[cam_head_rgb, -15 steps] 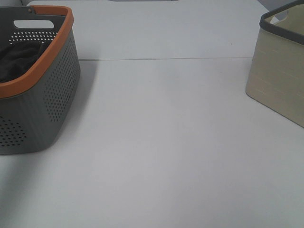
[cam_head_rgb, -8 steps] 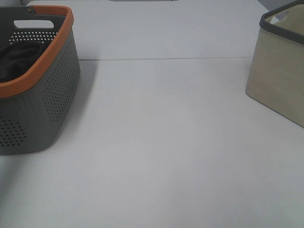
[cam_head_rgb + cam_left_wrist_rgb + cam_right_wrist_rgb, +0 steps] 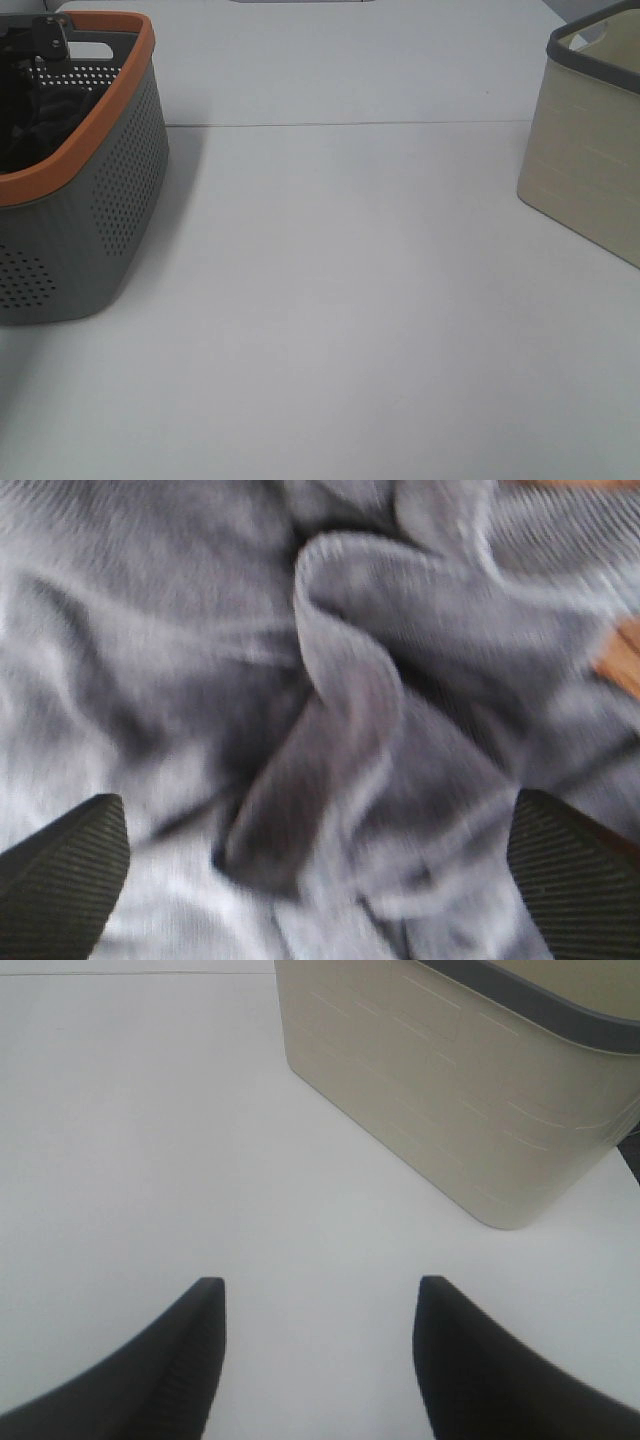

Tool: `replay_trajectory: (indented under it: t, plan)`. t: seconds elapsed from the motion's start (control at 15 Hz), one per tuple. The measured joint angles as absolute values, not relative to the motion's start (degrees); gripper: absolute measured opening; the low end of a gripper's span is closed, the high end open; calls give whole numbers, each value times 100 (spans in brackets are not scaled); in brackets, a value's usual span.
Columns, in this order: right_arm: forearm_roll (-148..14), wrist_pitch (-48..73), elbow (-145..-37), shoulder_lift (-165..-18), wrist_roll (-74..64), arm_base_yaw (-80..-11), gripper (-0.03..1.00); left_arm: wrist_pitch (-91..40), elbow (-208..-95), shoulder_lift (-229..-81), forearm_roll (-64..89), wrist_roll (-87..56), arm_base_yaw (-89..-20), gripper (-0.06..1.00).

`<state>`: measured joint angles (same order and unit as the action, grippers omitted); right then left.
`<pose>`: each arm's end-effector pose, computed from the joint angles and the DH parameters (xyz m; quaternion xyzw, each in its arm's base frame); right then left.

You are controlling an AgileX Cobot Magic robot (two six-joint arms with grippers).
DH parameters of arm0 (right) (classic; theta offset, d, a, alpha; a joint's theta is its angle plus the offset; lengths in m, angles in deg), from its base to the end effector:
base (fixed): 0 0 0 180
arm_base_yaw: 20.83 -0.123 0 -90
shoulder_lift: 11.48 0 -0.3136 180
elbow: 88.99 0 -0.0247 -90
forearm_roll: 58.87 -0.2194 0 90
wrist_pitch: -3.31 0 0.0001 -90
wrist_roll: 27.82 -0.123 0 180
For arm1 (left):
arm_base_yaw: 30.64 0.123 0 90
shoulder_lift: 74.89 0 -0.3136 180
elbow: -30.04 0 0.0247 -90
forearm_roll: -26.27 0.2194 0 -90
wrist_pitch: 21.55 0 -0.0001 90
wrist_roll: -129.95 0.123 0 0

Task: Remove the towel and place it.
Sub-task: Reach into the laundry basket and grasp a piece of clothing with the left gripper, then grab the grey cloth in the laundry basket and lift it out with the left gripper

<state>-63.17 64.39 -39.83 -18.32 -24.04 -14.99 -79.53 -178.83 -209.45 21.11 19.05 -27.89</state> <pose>-0.0330 0.0115 0.2477 0.0137 0.8523 -0.0064 0.5228 0.4725 0.0133 0.1932 0.5259 0.8376 0.0499 0.1390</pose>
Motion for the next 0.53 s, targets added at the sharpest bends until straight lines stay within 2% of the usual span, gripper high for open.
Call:
replay_trajectory:
  t: [0.13,0.4,0.53]
  plan:
    - [-6317,6439,-3983,-1832,-2404,-1499,50,-7787,-17883,-21002,1962,1911,-2789,88]
    - [-6317,6439,-3983,-1832,-2404,-1499,50,-7787,-17883,-21043,1807,1916,-2789,61]
    - [-6317,6439,-3983,-1832,-2404,-1499,50,-7988,-17883,-21043,1807,1916,-2789,58]
